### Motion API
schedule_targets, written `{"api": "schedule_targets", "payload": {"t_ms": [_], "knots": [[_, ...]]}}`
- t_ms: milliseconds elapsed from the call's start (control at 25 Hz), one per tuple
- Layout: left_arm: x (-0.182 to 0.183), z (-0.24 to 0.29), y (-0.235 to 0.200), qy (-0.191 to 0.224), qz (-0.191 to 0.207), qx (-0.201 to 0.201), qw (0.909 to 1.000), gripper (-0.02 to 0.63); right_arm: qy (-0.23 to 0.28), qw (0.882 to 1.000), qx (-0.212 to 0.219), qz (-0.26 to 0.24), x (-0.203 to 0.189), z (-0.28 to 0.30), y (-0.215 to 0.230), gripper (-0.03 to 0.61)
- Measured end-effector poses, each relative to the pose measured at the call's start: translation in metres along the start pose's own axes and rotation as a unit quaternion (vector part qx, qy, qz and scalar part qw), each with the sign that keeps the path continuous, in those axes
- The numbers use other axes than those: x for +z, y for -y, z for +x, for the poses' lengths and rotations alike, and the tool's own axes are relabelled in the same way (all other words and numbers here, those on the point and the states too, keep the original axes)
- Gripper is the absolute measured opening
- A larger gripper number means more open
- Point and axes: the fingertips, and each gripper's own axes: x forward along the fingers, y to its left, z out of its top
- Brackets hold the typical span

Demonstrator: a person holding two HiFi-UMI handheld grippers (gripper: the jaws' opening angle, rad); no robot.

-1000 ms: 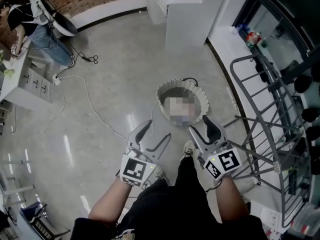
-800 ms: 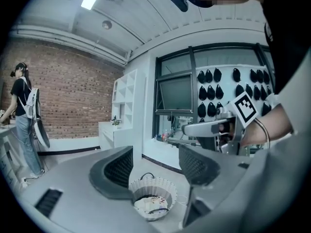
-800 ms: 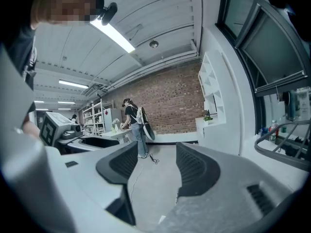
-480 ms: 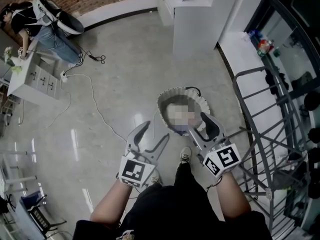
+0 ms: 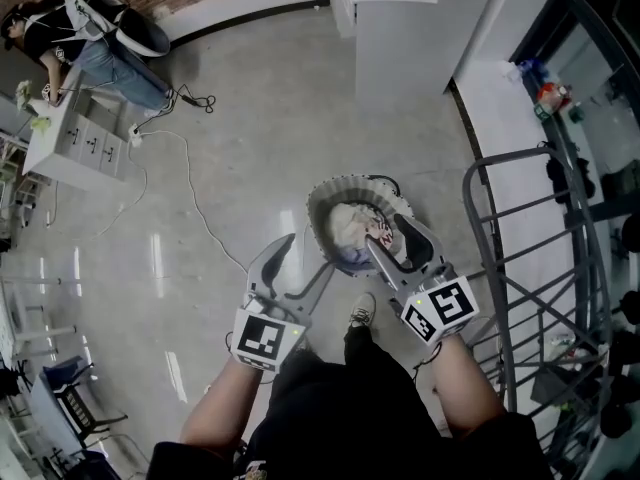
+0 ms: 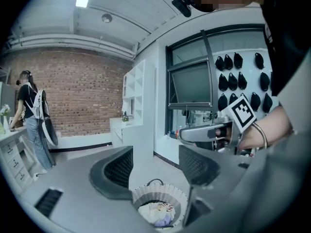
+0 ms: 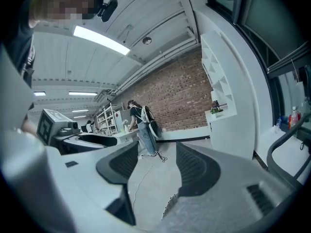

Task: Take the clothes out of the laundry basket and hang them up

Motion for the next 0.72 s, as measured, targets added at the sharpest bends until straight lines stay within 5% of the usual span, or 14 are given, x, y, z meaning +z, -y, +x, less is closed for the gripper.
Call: {"api": "schedule_targets", "payload": {"t_ms": [440, 720], "knots": [[0.001, 0.044, 0.001, -0.016, -0.005, 0.003, 0.9999, 0.27, -0.009, 1.0, 0.0, 0.029, -0.02, 0.017, 0.045, 0.253], [-0.019, 0.065, -0.007, -0.017, 0.006, -0.033, 0.9993, 0.27, -0.02, 0.999, -0.028, 0.024, -0.04, 0.032, 0.06, 0.253]]}}
